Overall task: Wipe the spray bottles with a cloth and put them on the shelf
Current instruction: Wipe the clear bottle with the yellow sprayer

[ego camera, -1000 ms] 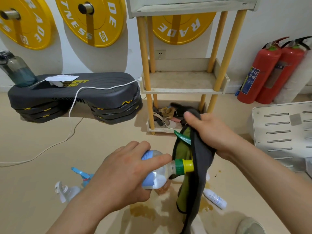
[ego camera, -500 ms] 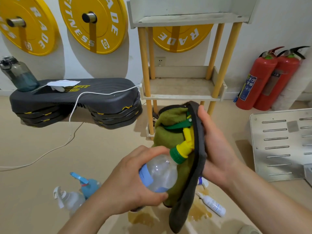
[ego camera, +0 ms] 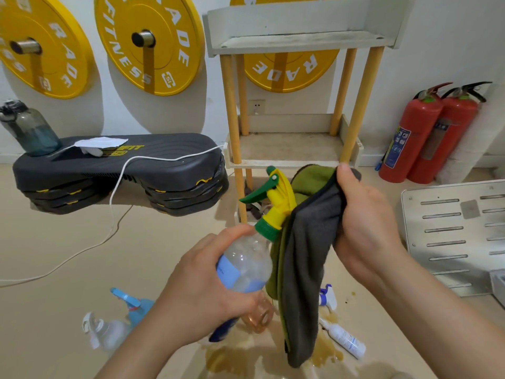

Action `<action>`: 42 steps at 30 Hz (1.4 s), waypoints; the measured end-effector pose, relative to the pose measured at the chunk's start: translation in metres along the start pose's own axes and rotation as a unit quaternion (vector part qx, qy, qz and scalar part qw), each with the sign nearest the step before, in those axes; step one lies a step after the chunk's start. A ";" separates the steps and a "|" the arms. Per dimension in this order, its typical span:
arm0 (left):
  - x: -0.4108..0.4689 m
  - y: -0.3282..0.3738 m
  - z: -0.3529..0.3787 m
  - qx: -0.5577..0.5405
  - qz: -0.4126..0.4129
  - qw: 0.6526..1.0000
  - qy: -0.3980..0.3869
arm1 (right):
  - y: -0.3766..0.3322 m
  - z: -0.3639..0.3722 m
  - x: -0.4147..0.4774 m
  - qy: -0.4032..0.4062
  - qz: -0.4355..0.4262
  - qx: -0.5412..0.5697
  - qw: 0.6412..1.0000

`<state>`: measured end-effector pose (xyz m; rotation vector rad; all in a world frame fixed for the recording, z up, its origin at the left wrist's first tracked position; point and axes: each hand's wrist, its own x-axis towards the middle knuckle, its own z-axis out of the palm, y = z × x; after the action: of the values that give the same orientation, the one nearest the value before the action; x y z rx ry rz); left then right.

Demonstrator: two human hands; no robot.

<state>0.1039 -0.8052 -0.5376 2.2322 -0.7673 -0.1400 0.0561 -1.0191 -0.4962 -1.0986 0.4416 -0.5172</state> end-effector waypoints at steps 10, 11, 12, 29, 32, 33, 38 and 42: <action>0.009 -0.001 0.002 -0.132 -0.147 0.977 0.074 | 0.018 0.013 -0.035 -0.255 -0.134 -0.342 0.895; 0.007 0.004 0.002 -0.170 -0.147 0.973 0.057 | 0.022 0.012 -0.034 -0.282 -0.156 -0.384 0.866; 0.006 0.010 0.003 -0.205 -0.143 0.968 0.036 | 0.024 0.014 -0.031 -0.285 -0.188 -0.411 0.846; -0.008 0.025 0.013 -0.286 -0.142 0.945 -0.070 | 0.014 0.004 -0.005 -0.066 -0.519 -0.414 0.745; -0.003 0.021 0.016 -0.332 -0.194 0.922 -0.038 | 0.002 0.003 -0.006 -0.016 -0.501 -0.339 0.796; -0.003 0.019 0.016 -0.339 -0.206 0.918 -0.025 | -0.004 0.004 -0.007 -0.004 -0.470 -0.272 0.840; -0.006 0.030 0.021 -0.418 -0.184 0.890 0.004 | 0.005 0.018 -0.028 -0.080 -0.310 -0.193 0.928; -0.003 0.043 0.024 -0.517 -0.166 0.837 0.069 | 0.034 0.027 -0.041 -0.140 -0.110 -0.134 0.975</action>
<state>0.0732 -0.8411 -0.5250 1.2735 -0.1125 -0.4403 0.0451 -0.9635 -0.5133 -1.4694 0.1432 -0.4962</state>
